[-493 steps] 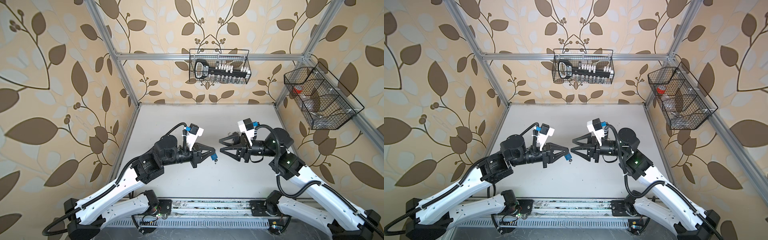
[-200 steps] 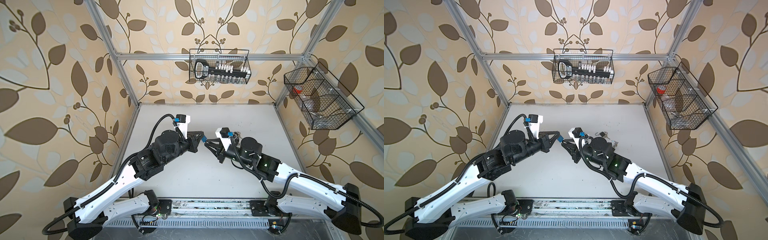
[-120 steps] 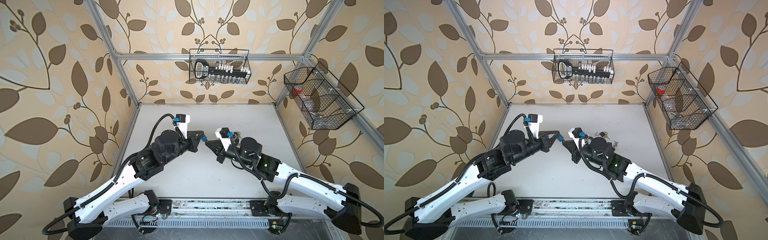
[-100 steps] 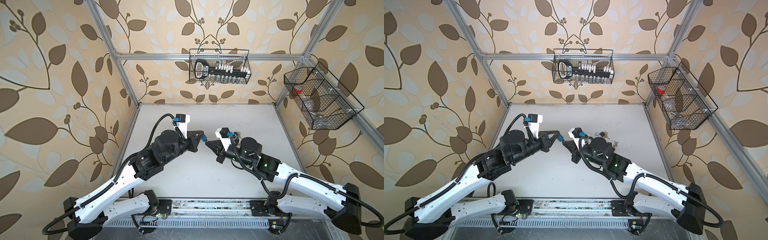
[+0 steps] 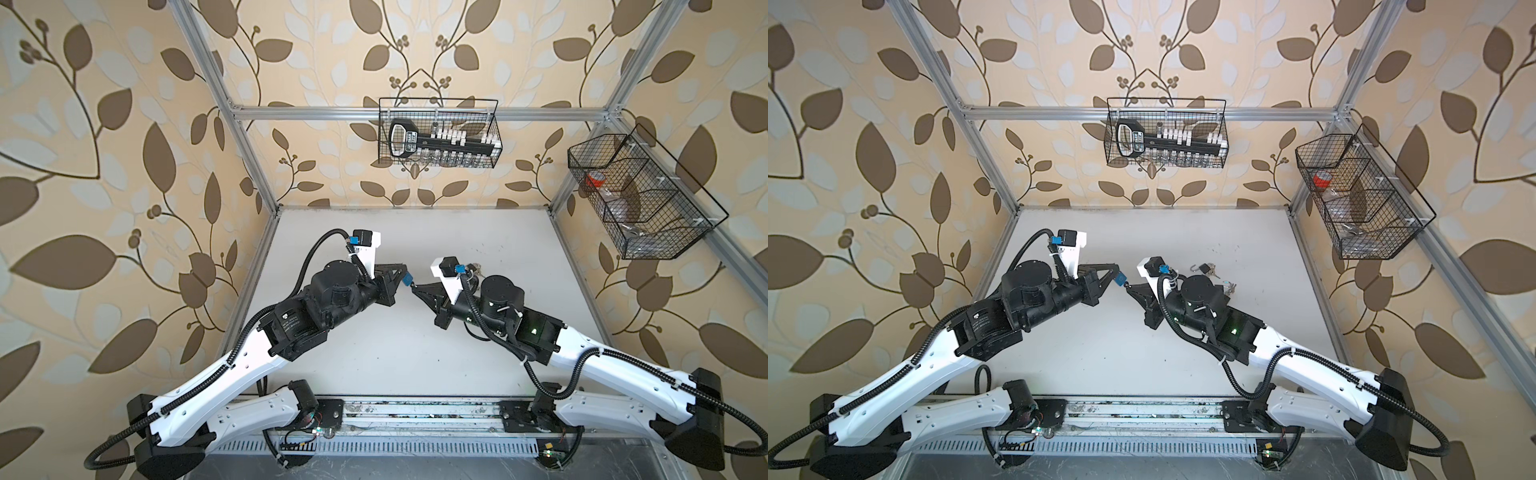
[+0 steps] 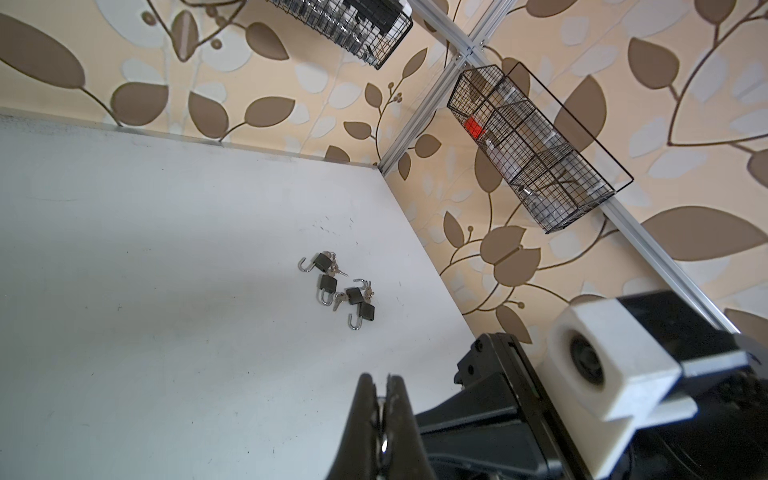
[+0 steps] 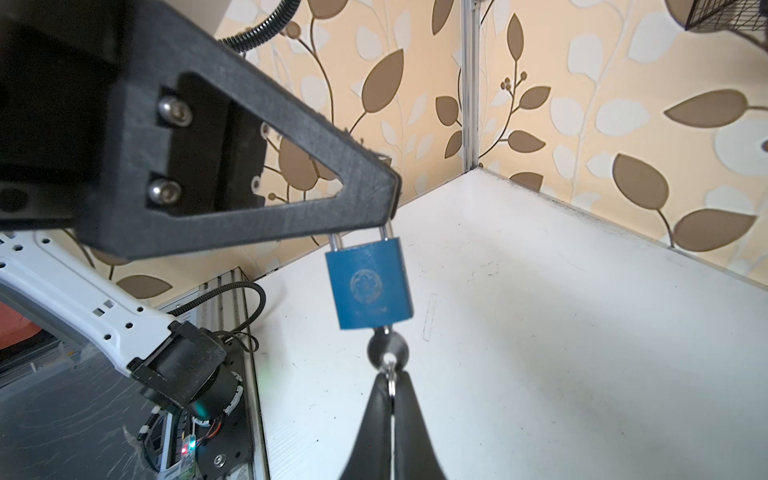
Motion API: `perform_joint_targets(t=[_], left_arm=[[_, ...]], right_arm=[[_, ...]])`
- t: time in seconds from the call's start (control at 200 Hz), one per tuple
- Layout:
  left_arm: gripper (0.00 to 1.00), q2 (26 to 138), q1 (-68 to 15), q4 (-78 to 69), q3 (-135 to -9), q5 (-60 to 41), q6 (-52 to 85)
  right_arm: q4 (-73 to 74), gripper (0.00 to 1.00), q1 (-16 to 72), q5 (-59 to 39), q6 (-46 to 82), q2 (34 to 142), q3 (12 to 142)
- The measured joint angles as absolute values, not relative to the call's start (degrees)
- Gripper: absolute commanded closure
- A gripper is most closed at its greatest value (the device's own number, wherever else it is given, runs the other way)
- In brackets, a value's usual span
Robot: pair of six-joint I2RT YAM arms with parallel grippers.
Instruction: Lock with the key
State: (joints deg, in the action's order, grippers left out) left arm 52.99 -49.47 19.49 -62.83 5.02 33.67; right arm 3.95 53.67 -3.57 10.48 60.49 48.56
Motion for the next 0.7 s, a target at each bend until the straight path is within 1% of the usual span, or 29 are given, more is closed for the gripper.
perform_joint_targets(t=[0.155,0.36,0.515,0.7], left_arm=[[1.0,52.27,-47.29,19.53,-63.92,5.61,34.17],[1.0,50.19,-46.39,21.26,-65.25,7.11,33.74],[1.0,51.99,-46.39,25.45,-65.76,7.55,32.93],[1.0,54.81,-46.0,30.39,-65.17,7.42,32.77]], right_arm=[[-1.1,1.0,53.67,-2.96,11.35,60.49,47.24],[-7.88,1.0,52.77,0.71,14.13,59.27,43.64],[-12.36,1.0,45.23,-0.67,17.67,61.17,42.22],[-16.08,1.0,37.26,-3.81,21.45,67.48,40.82]])
